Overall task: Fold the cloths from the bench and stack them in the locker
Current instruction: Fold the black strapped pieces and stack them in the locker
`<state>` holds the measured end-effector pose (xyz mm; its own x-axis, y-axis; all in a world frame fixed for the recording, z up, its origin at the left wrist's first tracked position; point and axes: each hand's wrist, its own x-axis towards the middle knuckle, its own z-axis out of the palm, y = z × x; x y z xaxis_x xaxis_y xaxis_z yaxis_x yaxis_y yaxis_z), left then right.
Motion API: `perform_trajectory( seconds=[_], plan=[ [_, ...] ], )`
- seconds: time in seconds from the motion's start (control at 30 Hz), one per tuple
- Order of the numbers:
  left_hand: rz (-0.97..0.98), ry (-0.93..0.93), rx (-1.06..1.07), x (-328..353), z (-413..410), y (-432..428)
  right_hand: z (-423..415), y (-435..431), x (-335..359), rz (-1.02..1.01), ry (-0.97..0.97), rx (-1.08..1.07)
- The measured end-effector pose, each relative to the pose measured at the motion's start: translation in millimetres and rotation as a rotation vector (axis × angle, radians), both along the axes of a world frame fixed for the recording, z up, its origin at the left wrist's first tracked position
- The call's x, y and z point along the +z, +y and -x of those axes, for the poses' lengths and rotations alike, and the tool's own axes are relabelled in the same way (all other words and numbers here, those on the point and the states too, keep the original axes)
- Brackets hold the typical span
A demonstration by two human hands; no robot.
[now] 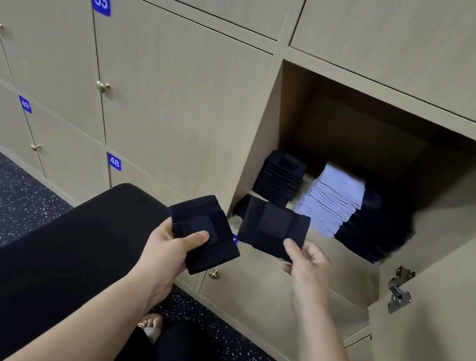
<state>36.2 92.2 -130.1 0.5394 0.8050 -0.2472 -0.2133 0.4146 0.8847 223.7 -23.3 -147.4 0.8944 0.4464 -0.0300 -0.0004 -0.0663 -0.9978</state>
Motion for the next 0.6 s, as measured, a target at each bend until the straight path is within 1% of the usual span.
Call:
perform_trajectory(
  seconds=[0.1,0.27,0.4,0.6],
  plan=[
    [0.035,0.022,0.010,-14.1,-7.8,12.3,-30.7,14.5,-12.3,0.036,0.017,-0.082],
    [0.071,0.045,0.017,-38.1,-24.3,33.2,-73.8,49.2,-34.7,0.113,0.043,-0.141],
    [0.095,0.060,0.029,-52.6,-37.7,48.4,-95.3,82.9,-49.3,0.101,0.096,-0.173],
    [0.109,0.085,0.028,-71.8,-47.9,64.7,-106.4,124.0,-67.9,0.074,0.175,-0.183]
  ],
)
